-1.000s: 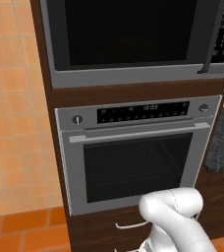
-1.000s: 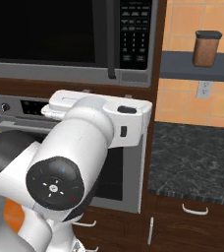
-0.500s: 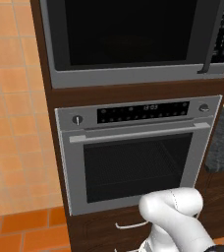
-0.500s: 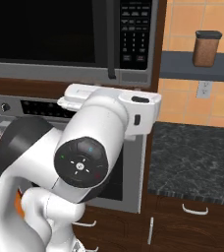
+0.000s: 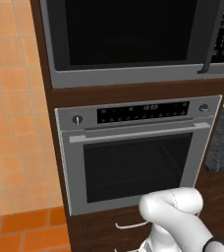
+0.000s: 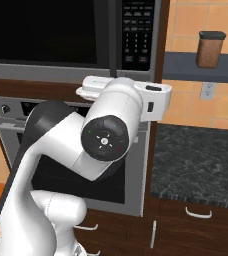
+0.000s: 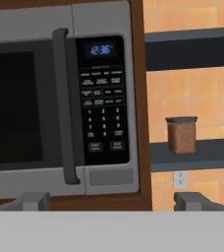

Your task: Open the microwave, place the bowl with waffle inside the microwave, then close the microwave door and turn it on.

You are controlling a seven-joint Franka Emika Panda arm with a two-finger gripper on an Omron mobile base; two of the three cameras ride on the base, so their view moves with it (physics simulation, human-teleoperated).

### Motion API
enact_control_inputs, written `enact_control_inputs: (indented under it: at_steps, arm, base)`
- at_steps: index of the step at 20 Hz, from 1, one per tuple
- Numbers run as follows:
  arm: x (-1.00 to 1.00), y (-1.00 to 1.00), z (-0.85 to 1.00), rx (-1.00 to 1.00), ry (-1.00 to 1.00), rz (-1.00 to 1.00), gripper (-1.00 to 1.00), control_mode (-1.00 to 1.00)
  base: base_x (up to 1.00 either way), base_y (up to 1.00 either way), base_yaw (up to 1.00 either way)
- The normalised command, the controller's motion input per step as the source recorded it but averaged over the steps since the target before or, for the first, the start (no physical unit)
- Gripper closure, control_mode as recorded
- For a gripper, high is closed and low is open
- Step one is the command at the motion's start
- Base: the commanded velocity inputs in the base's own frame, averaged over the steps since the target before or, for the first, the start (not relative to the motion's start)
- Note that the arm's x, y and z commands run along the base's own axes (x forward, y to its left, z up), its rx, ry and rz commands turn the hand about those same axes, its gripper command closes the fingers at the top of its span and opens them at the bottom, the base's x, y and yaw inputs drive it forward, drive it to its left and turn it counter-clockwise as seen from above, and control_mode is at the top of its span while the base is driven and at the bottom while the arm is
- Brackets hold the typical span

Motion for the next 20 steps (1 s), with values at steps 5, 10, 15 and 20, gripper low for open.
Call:
enact_control_inputs:
  at_steps: [5, 10, 15, 20]
  arm:
    - [0.45, -0.26, -0.01, 0.00, 0.00, 0.00, -1.00, -1.00]
    - [0.11, 0.04, -0.06, 0.00, -0.01, 0.00, -1.00, -1.00]
    - [-0.07, 0.41, 0.00, 0.00, -0.03, -0.01, -1.00, -1.00]
    - [0.27, 0.01, 0.00, 0.00, 0.00, -0.07, -1.00, -1.00]
  base:
    - [0.00, 0.00, 0.00]
    - [0.00, 0.00, 0.00]
    - [0.00, 0.00, 0.00]
    - [0.00, 0.00, 0.00]
